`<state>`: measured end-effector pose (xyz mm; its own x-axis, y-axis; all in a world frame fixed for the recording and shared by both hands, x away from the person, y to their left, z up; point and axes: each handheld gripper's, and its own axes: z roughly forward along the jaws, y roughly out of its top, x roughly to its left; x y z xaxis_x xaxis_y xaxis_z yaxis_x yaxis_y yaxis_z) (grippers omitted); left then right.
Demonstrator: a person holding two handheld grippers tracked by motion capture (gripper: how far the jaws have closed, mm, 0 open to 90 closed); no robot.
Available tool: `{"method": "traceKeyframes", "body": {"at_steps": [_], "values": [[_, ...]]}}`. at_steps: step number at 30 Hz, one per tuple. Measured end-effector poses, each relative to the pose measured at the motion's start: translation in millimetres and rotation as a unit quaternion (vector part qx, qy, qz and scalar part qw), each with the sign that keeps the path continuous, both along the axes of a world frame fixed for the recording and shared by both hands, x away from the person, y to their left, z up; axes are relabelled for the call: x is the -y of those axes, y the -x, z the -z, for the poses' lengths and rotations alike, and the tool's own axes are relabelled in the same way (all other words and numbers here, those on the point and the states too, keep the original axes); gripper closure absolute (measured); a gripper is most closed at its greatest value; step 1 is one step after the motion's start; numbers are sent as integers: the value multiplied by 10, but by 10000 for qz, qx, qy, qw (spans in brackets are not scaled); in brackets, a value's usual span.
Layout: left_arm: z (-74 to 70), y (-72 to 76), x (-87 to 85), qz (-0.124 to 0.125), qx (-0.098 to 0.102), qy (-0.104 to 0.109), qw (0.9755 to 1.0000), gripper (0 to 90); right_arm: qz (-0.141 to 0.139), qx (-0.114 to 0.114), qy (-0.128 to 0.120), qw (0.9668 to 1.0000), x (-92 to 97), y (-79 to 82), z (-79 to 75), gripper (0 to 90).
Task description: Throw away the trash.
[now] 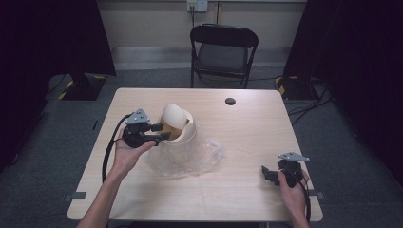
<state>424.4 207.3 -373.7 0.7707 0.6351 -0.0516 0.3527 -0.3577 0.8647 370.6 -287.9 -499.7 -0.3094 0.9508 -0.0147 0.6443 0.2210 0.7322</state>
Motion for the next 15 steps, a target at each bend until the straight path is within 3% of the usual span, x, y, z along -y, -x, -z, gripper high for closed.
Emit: {"method": "traceKeyframes", "body": {"at_steps": [2, 6, 10, 15], "values": [[8, -15, 8, 15, -37, 87, 10000, 502, 1, -1, -1, 10000, 0, 0, 0, 105], [-3, -30, -18, -133, -78, 181, 9997, 378, 1, 0, 0, 10000, 0, 0, 0, 105], [-31, -29, -96, -222, -87, 345, 9991, 331, 2, 0, -1, 10000, 0, 0, 0, 106], [-73, 7, -175, -343, 33, 439, 9984, 285, 2, 0, 0, 10000, 0, 0, 0, 106]]}}
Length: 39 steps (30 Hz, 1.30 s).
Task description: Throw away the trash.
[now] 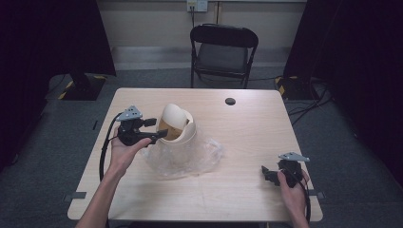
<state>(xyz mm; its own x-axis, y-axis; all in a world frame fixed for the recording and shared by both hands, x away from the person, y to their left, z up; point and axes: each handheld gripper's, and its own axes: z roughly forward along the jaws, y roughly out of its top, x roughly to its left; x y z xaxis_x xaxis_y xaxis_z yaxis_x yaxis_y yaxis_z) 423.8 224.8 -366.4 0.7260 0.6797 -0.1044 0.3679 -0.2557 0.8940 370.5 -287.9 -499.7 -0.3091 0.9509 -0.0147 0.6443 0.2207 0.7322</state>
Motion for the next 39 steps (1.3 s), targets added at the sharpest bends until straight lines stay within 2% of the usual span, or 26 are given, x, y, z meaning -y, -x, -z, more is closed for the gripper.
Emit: {"method": "traceKeyframes", "body": {"at_steps": [3, 4, 6, 12, 14, 21, 25, 27, 29, 37, 39], "values": [[-9, 12, -28, -7, 17, -27, 10000, 235, 7, 1, 3, 10000, -1, 0, 0, 106], [-9, 36, -53, -117, 38, 6, 9999, 210, -1, 0, 1, 10000, 0, 0, 0, 106], [5, 56, -92, -146, 10, 40, 9999, 169, -2, 1, 2, 10000, 0, 0, 0, 106], [68, 71, -243, -316, -151, 111, 9993, 162, 7, 1, 2, 10000, 0, 0, 0, 105], [74, 86, -280, -411, -115, 167, 9990, 158, -1, -1, 0, 10000, 0, 0, 0, 106], [100, 159, -428, -582, -197, 118, 9980, 158, -1, 0, 0, 10000, 0, 0, 0, 105], [118, 239, -519, -653, -114, 43, 9978, 159, -1, -1, 0, 10000, 0, 0, 0, 105], [164, 283, -567, -725, -114, 14, 9973, 159, 0, -1, -1, 10000, 0, 0, 0, 105], [197, 306, -609, -669, -128, -2, 9977, 160, -1, -1, 0, 10000, 0, 0, 0, 105], [300, 435, -786, -940, -128, -71, 9955, 159, 0, 0, 0, 10000, 0, -1, 0, 105], [365, 450, -824, -996, -216, -106, 9947, 159, 0, 0, 0, 10000, 0, 0, 0, 105]]}}
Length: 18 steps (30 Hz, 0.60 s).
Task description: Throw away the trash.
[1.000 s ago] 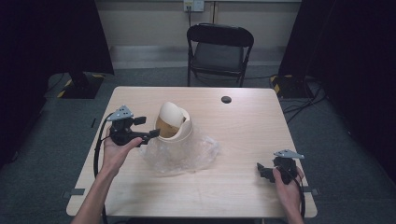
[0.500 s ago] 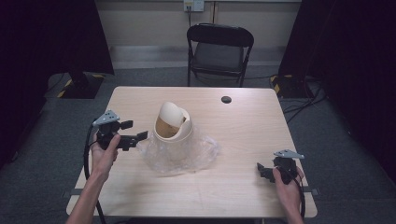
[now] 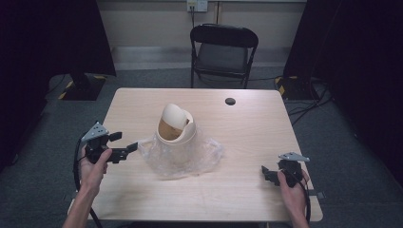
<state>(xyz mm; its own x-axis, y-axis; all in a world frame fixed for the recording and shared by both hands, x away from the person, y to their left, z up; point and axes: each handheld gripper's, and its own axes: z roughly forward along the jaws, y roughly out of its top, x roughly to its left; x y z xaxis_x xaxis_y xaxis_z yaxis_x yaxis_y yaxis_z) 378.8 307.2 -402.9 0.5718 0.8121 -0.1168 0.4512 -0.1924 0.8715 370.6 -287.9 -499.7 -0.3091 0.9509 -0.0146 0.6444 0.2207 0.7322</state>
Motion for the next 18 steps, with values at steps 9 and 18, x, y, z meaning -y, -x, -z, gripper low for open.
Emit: {"method": "traceKeyframes", "body": {"at_steps": [9, 18], "values": [[256, 92, -214, -276, -248, -90, 9993, 159, 5, -3, -4, 10000, -1, 1, 0, 105], [537, 191, -313, -474, -581, -283, 9968, 160, 0, -1, 0, 10000, 0, 0, 0, 105]]}}
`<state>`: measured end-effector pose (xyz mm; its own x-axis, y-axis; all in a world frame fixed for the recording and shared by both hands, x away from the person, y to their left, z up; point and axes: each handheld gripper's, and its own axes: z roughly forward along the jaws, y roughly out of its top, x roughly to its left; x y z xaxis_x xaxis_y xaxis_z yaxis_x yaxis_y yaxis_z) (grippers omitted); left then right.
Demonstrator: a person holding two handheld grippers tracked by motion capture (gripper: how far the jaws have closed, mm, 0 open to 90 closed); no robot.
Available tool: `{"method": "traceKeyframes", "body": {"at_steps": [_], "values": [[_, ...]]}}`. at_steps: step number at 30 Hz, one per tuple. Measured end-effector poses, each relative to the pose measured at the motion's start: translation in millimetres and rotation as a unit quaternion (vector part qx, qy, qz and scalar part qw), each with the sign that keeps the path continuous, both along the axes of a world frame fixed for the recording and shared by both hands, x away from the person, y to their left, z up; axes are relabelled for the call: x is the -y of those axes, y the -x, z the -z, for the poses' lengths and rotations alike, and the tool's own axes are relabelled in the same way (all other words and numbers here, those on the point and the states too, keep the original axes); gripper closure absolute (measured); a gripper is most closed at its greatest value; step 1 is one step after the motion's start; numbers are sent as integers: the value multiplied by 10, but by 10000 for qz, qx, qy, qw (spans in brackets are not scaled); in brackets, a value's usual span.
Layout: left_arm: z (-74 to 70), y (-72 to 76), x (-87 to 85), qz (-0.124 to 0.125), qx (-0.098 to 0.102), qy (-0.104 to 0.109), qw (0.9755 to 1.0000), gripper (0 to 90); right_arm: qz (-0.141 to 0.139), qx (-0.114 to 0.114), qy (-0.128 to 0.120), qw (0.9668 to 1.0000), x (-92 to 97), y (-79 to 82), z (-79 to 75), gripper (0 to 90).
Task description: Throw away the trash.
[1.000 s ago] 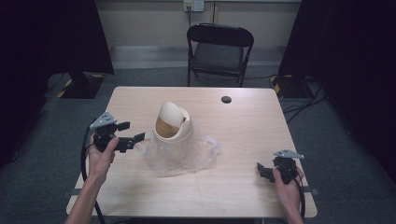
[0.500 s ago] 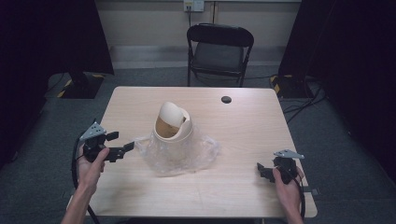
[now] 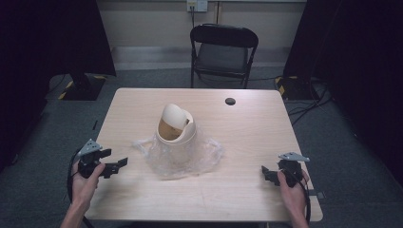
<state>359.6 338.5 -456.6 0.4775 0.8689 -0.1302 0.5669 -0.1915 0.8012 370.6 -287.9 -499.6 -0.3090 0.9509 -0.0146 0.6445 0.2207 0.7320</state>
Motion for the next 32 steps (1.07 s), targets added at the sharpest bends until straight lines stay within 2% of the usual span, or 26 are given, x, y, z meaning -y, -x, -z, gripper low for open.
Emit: {"method": "traceKeyframes", "body": {"at_steps": [2, 7, 8, 9, 12, 16, 17, 18, 20, 22, 32], "values": [[62, 10, -11, -46, -126, -65, 9999, 160, -1, 1, 0, 10000, 0, 0, 0, 105], [172, 44, -32, -152, -203, -166, 9995, 160, 0, 0, -1, 10000, 0, 0, 0, 105], [243, 55, -31, -179, -261, -282, 9991, 160, 0, 0, 0, 10000, 0, 0, 0, 105], [275, 57, -26, -175, -315, -306, 9989, 160, 0, 1, 0, 10000, 0, 0, 0, 105], [332, 55, -21, -205, -376, -556, 9975, 160, 0, 1, 1, 10000, 0, 0, 0, 105], [401, 40, -26, -306, -424, -601, 9968, 161, -1, 1, 1, 10000, 0, 0, 0, 105], [401, 40, -26, -306, -424, -601, 9968, 159, -1, 1, 1, 10000, 0, 0, 0, 105], [429, 38, -32, -277, -340, -742, 9963, 155, 7, 2, 3, 10000, -1, 0, 0, 105], [434, 36, -51, -337, -307, -822, 9956, 155, -1, 1, 1, 10000, 0, 0, 0, 105], [456, 33, -71, -349, -208, -819, 9958, 143, 1, 0, 0, 10000, 0, 0, 0, 105], [458, 24, -69, -399, -216, -809, 9957, 129, 0, -1, -1, 10000, 0, 0, 0, 105]]}}
